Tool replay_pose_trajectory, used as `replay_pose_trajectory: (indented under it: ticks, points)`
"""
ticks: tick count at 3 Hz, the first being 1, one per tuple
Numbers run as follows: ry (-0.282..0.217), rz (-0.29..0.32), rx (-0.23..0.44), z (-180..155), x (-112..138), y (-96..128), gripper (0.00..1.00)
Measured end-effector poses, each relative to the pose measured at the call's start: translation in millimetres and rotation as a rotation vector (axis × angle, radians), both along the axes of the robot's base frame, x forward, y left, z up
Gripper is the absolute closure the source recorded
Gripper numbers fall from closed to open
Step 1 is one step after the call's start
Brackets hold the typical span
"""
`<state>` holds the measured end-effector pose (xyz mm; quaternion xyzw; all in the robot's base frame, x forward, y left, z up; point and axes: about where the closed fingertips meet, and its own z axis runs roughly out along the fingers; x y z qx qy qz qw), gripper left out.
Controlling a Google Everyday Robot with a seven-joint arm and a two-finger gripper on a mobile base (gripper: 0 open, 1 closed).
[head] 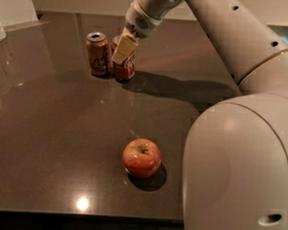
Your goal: Move coke can near orange can
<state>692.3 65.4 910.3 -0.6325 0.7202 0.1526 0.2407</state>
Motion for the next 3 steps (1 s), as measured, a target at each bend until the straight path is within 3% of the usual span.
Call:
replay_pose_trajectory:
  ticks: [1,2,3]
  points:
    - [0.003,0.003,0.0,-2.8,0.5,2.4,0.14]
    - [0.006,0.005,0.0,-5.6,1.0,4.7,0.0]
    - [0.006,0.005,0.0,-5.7,1.0,4.8,0.0]
